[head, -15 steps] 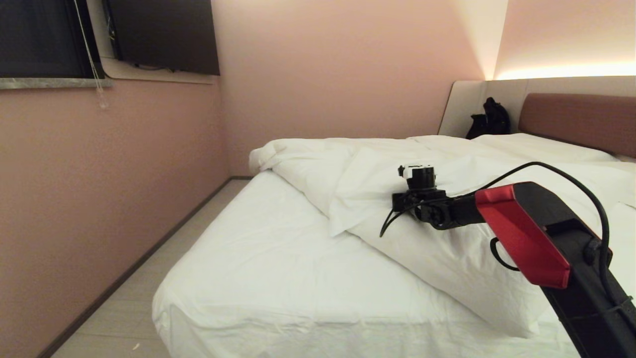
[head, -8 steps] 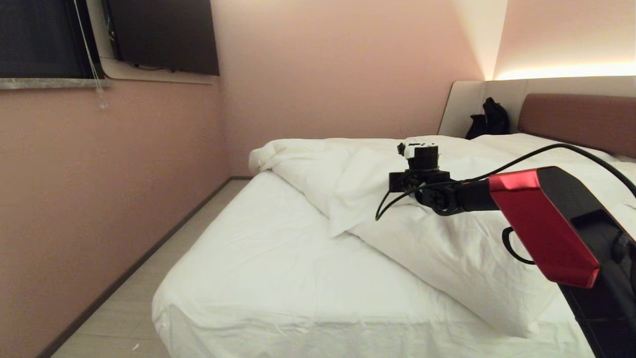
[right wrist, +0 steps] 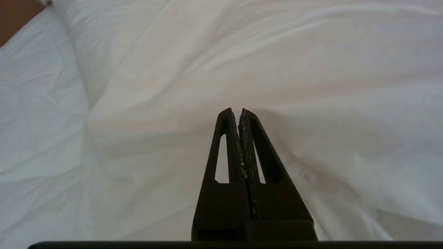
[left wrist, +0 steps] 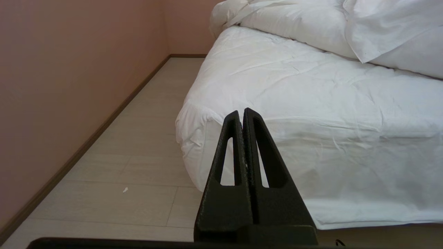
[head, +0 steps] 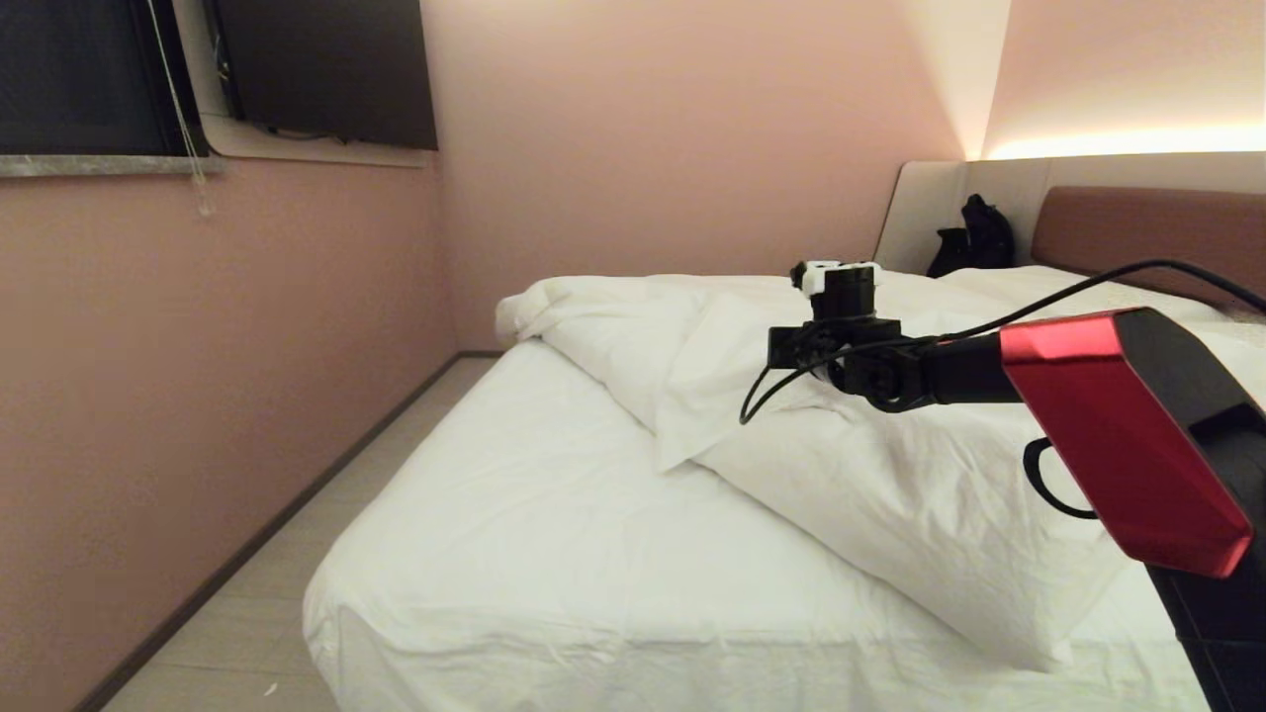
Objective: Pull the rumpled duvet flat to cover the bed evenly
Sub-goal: Hold the folded corner of the quilt
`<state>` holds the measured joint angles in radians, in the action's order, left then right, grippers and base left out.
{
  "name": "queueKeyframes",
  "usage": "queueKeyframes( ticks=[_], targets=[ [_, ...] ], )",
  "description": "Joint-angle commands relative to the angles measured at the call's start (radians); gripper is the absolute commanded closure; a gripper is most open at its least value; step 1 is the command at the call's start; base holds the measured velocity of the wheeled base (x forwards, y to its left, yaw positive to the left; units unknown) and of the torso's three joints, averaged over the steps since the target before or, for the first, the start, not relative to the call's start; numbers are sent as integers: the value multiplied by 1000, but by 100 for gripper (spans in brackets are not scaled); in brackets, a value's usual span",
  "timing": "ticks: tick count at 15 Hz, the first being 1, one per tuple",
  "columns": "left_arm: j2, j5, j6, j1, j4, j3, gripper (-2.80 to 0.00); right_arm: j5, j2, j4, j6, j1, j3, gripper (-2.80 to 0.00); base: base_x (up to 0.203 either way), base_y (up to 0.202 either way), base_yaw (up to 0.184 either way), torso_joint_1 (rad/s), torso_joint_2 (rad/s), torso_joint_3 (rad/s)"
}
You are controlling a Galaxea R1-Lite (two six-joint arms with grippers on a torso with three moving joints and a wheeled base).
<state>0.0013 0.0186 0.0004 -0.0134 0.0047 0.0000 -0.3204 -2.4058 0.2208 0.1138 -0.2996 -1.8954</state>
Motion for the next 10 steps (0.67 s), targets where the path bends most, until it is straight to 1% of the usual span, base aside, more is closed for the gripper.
queueKeyframes(
  ticks=[1,2,3,4,5,7,10],
  targets=[
    [0,0,0,0,0,0,0,52,36,-134,187,-1,9,0,0,0,0,0,0,0],
    [0,0,0,0,0,0,0,106,62,-212,287,0,9,0,0,0,0,0,0,0],
    [0,0,0,0,0,0,0,180,91,-294,372,2,8,0,0,0,0,0,0,0],
    [0,0,0,0,0,0,0,246,116,-361,446,8,7,0,0,0,0,0,0,0],
    [0,0,0,0,0,0,0,291,133,-404,493,15,5,0,0,0,0,0,0,0],
    [0,0,0,0,0,0,0,364,161,-451,561,39,4,0,0,0,0,0,0,0],
    [0,0,0,0,0,0,0,386,168,-469,610,59,4,0,0,0,0,0,0,0]
  ],
)
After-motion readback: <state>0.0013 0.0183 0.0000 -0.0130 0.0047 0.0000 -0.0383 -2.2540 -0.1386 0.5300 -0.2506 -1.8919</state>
